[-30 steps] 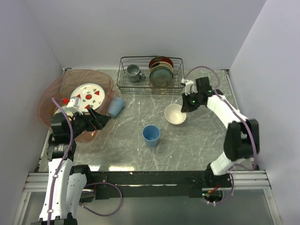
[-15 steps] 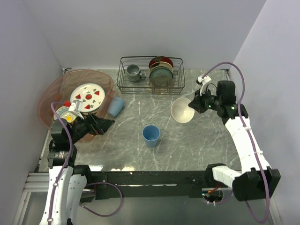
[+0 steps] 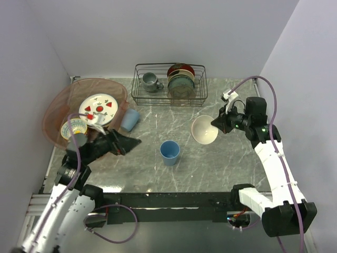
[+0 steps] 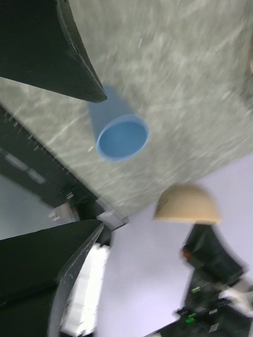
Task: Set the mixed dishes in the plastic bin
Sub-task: Pick up the bowl from the center of the board.
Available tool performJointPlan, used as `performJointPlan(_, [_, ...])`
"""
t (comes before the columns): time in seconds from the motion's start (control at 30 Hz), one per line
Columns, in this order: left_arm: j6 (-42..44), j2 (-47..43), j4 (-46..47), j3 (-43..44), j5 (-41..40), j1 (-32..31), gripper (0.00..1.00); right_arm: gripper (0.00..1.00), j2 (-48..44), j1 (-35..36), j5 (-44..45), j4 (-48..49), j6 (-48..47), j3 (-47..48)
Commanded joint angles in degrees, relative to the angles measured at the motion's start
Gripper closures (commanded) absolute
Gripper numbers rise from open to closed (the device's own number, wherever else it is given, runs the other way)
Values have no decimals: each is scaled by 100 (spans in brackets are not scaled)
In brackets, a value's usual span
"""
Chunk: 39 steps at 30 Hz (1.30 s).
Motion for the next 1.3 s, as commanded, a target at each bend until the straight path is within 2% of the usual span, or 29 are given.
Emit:
performJointPlan(0.0, [-157,588,423,505,-1516,-1704,1,100,-317,-36,-191,440,102,32])
performJointPlan(0.03, [-113,737,397,602,-1885,-2125,1,100,-352,-28,-156,440,93,23])
performJointPlan(0.07, [-25,1017,353,820,-2637,-2904,1,100,-414,-36,-129,440,84,15])
performJointPlan(0.13, [10,1334,327,1154,-3248,-3829,1,100,-476,-36,-24,414,49,-12])
performJointPlan(0.23, [-42,1993,195,1655,-4312,-4683,1,100,-537,-28,195,274,-30,49])
performJointPlan(0.33, [-252,2644,-77,2165,-5332,-5230,1,100,-467,-36,433,-51,-109,278])
performJointPlan(0.47, [-551,3504,-350,2659,-6045,-5566,1,100,-292,112,1055,-447,-188,603])
performJointPlan(0.57, [-736,3928,-429,2905,-6362,-5698,1,100,-204,550,1661,-737,-197,858])
performJointPlan(0.7, [-824,4315,-455,3142,-6705,-5812,1,100,-265,956,2015,-755,-136,946])
performJointPlan(0.83, [-1218,4788,-903,3616,-7494,-5944,1,100,-81,1395,2358,-957,-267,1209])
performJointPlan(0.97, [-1624,5053,-1281,3907,-7979,-6032,1,100,69,1861,2806,-1045,-347,1394])
performJointPlan(1.2, [-2045,5185,-1570,3925,-8269,-6076,1,100,306,2731,3465,-940,-320,1658])
performJointPlan(1.27, [-2264,5308,-1913,4039,-8462,-6076,6,100,368,2916,3518,-948,-338,1841])
